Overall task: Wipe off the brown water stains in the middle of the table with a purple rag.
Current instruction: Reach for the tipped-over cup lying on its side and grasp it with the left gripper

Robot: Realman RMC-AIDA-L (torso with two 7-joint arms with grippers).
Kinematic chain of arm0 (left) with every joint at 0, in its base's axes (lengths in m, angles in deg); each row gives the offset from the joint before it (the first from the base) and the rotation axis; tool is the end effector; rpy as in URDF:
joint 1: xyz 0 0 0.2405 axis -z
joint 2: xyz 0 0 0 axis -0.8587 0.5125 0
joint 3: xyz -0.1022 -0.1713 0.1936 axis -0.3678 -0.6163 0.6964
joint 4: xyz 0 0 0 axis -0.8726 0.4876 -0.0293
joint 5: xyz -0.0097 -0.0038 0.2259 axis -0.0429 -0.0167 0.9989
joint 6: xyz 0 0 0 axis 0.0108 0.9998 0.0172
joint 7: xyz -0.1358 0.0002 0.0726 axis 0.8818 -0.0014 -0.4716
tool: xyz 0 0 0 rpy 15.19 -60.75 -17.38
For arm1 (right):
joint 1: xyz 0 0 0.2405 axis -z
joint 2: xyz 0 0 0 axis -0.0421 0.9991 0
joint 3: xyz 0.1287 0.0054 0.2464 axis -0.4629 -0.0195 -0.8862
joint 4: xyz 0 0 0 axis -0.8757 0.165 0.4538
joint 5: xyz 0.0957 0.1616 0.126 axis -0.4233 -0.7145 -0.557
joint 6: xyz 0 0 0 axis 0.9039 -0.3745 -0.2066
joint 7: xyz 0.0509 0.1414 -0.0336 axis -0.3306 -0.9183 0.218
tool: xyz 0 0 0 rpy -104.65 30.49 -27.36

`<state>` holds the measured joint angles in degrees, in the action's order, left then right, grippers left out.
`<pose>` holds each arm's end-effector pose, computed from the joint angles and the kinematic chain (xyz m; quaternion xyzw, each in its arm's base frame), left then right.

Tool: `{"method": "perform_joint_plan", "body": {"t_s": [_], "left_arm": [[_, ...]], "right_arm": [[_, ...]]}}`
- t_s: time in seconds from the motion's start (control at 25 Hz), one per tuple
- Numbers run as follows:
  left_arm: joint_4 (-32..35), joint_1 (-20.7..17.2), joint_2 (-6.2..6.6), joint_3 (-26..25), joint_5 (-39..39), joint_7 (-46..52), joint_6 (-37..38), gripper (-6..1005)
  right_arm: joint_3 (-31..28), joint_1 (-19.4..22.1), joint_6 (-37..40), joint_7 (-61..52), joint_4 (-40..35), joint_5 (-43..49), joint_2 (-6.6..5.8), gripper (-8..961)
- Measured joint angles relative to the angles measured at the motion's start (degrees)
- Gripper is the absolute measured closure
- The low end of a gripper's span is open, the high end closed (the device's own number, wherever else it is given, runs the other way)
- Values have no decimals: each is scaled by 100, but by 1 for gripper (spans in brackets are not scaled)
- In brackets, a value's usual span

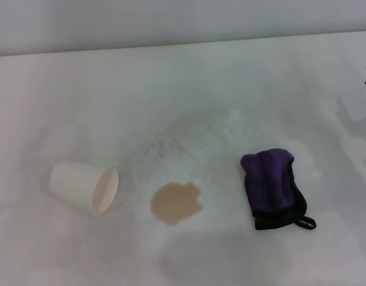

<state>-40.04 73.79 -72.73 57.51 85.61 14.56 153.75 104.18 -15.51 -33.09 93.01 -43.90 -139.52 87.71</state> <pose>-0.3794 0.2690 0.0297 -0.6293 -0.1652 -0.4182 0.6339 0.4141 0.2902 0.0204 -0.6722 0.2199 0.2979 0.6412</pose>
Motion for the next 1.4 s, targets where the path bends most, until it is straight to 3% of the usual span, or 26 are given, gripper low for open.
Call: {"method": "perform_joint_plan", "body": {"t_s": [0.2, 0.28, 0.48, 0.52, 0.56, 0.72, 0.8, 1.0, 1.16, 1.28, 1.32, 1.36, 1.4], "left_arm": [[798, -130, 302, 1178, 456, 659, -923, 242], [1040, -165, 408, 1373, 674, 988, -1282, 242], [2010, -304, 676, 1434, 1791, 1926, -1842, 241], [2010, -304, 676, 1434, 1791, 1926, -1842, 241], [2679, -405, 760, 1395, 2507, 2495, -2091, 241], [4190, -640, 951, 1276, 4075, 3704, -2385, 241], [4800, -682, 983, 1036, 4962, 4238, -2313, 241], [6262, -695, 826, 170, 6942, 5313, -1692, 242], [7392, -651, 607, -86, 8240, 5760, -1205, 236], [8067, -644, 334, -68, 9172, 5809, -1043, 231], [8263, -643, 191, -54, 9518, 5775, -991, 231], [8263, -643, 191, -54, 9518, 5775, -991, 230], [8564, -638, 13, 32, 10027, 5684, -959, 229]], "right_arm": [[21, -64, 140, 0, 114, 9, 1, 81], [29, -70, 147, 0, 149, 13, 3, 80], [29, -67, 136, 0, 238, 14, 8, 80], [29, -70, 137, 0, 256, 14, 8, 80], [29, -75, 141, 0, 270, 14, 9, 81], [28, -84, 143, 0, 291, 13, 9, 80], [18, -84, 136, 0, 292, 13, 9, 79], [-16, -77, 136, 1, 295, 12, 9, 80], [-31, -74, 146, 2, 361, 5, 16, 80], [-34, -73, 152, 10, 389, 1, 17, 81], [-34, -73, 153, 16, 409, 0, 18, 81], [-37, -72, 155, 21, 428, -4, 18, 81], [-39, -72, 156, 24, 441, -4, 20, 81]]}}
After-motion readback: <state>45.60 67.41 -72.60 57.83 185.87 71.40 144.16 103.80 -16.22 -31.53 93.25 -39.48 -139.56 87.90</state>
